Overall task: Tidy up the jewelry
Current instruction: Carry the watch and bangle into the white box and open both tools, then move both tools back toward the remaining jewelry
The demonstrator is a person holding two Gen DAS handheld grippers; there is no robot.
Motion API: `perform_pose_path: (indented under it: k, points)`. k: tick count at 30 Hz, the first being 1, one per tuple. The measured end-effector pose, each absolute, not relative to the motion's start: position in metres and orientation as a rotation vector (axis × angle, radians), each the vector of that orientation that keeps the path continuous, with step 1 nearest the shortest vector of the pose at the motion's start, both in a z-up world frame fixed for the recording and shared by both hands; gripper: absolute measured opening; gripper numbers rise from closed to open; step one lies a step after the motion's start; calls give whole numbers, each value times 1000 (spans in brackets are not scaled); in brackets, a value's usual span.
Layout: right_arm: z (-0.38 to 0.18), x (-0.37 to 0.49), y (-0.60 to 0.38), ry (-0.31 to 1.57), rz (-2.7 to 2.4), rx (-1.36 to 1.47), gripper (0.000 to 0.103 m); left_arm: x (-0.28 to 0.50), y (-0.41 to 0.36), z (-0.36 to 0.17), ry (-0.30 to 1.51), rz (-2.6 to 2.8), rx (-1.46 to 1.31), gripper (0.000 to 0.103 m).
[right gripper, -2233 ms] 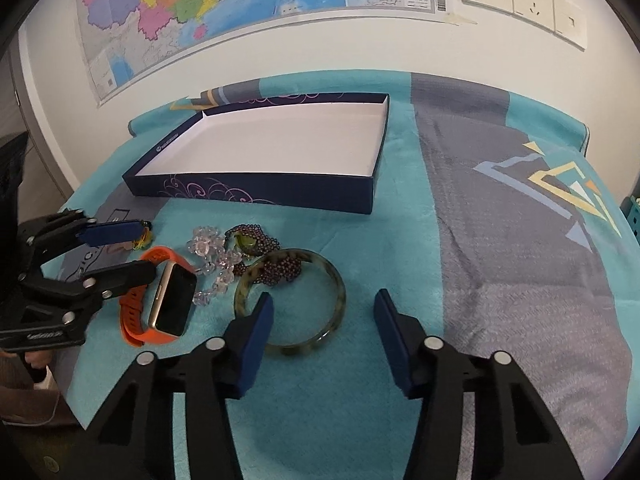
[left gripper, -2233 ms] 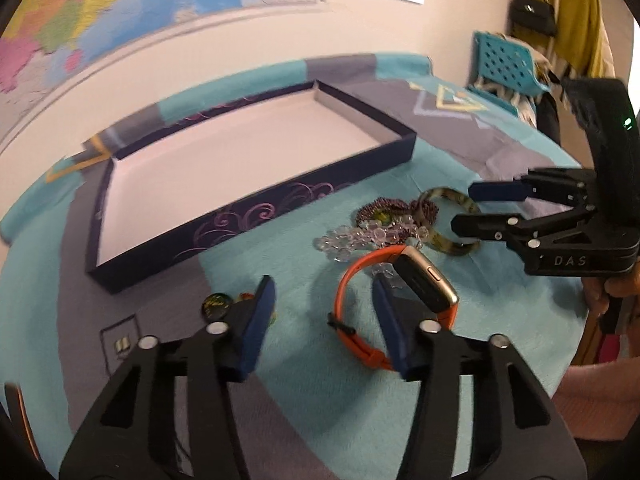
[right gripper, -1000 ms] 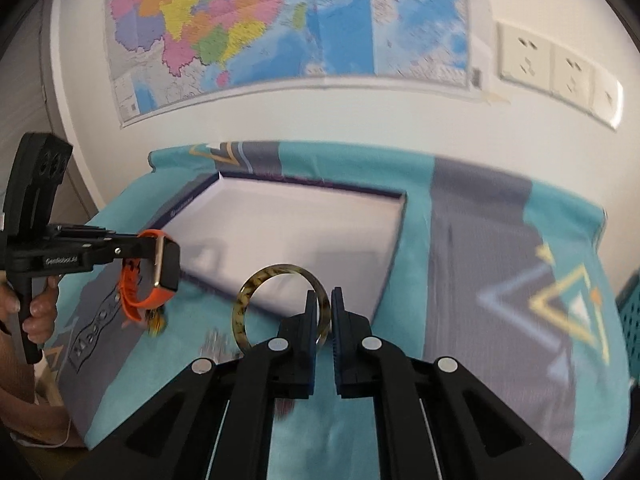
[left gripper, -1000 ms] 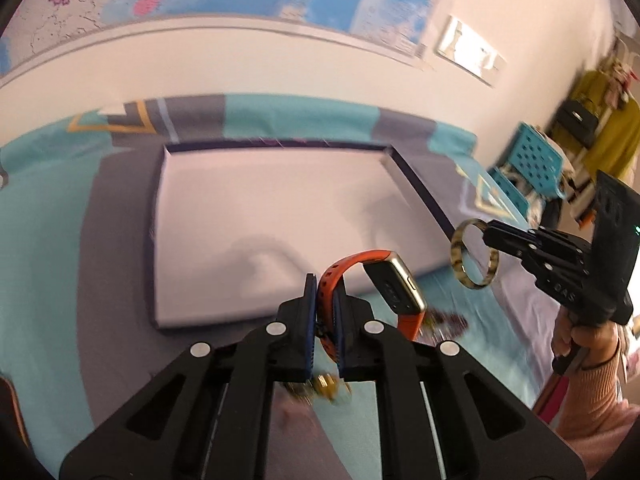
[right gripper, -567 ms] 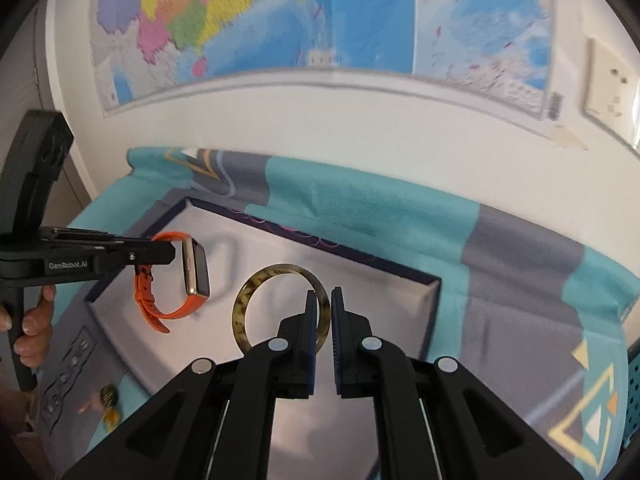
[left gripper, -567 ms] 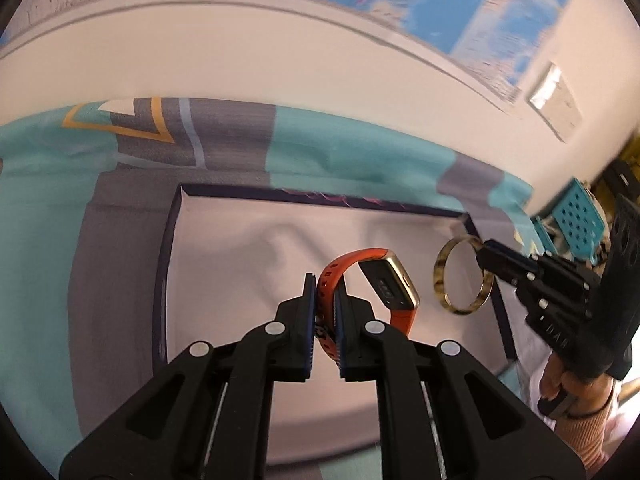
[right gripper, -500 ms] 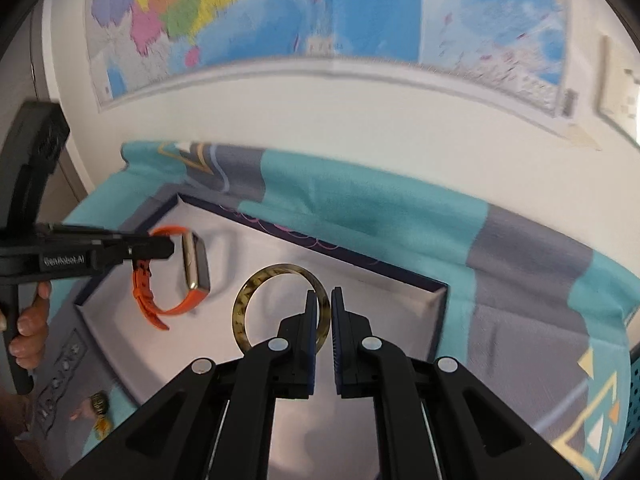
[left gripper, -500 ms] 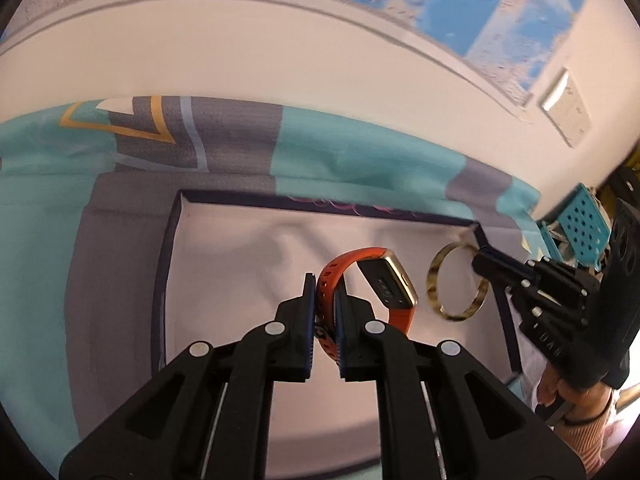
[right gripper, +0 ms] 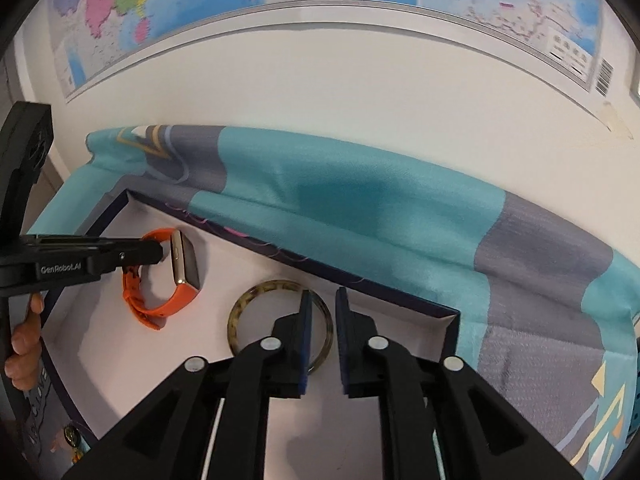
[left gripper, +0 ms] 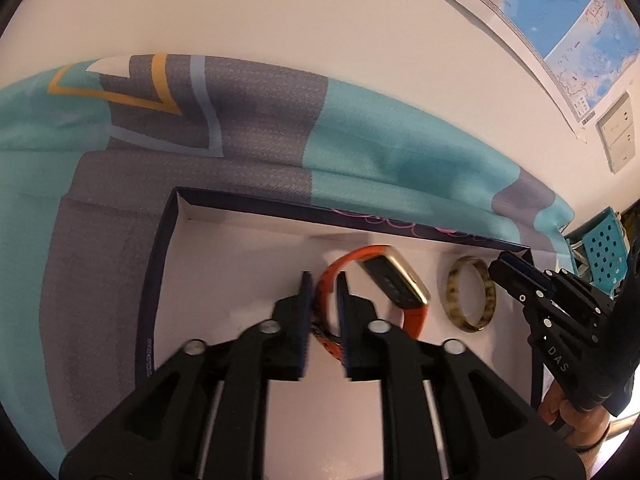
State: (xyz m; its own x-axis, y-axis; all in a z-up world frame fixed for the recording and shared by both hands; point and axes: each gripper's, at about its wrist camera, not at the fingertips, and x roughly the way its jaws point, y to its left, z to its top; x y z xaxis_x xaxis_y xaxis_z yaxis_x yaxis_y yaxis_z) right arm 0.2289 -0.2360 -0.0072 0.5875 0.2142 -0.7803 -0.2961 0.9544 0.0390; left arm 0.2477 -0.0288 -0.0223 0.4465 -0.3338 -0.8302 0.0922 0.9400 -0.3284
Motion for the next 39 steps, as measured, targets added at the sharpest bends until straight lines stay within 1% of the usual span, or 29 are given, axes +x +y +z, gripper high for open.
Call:
perform_pose_path:
  k: [2,4,5,7,9,12,16,21,27,30,32,33,35,36,39]
  points:
    - [-1,221,-239,873,301,-90,16,243,-27,-19,1062,-256,-241,47]
    - [9,205,-241,839,319,-78,24,235,-27,-12,1024,-252,-218,55]
    - [16,192,-243,815,338,-70,25,230,-24,-8,1007,-252,-206,55]
    - [27,169,-248,779,376,-59,36,218,-22,3,962,-246,-180,56]
    - [37,139,-252,737,414,-70,42,198,-20,18,891,-241,-131,66]
    - [42,96,-256,704,457,-99,46,163,-16,35,797,-259,-65,72]
    - [25,56,-261,744,473,-119,46,115,-9,41,732,-303,-2,76]
    - [-10,29,-265,841,459,-110,46,80,0,27,753,-327,12,77]
    - [-27,5,-264,871,462,-99,46,61,17,0,824,-332,-32,77]
    - [-35,0,-256,887,446,-135,44,53,22,-8,843,-328,-50,78]
    - [-33,-3,-250,875,450,-162,23,49,23,-11,849,-331,-64,78]
    - [-34,-2,-250,877,453,-155,11,48,23,-12,848,-333,-65,78]
    - [-33,-1,-252,877,446,-134,9,44,22,-12,843,-336,-63,78]
    - [-31,-1,-254,868,445,-118,6,42,21,-12,841,-337,-60,78]
    - [-14,-1,-259,816,456,-66,5,38,20,-12,837,-346,-52,78]
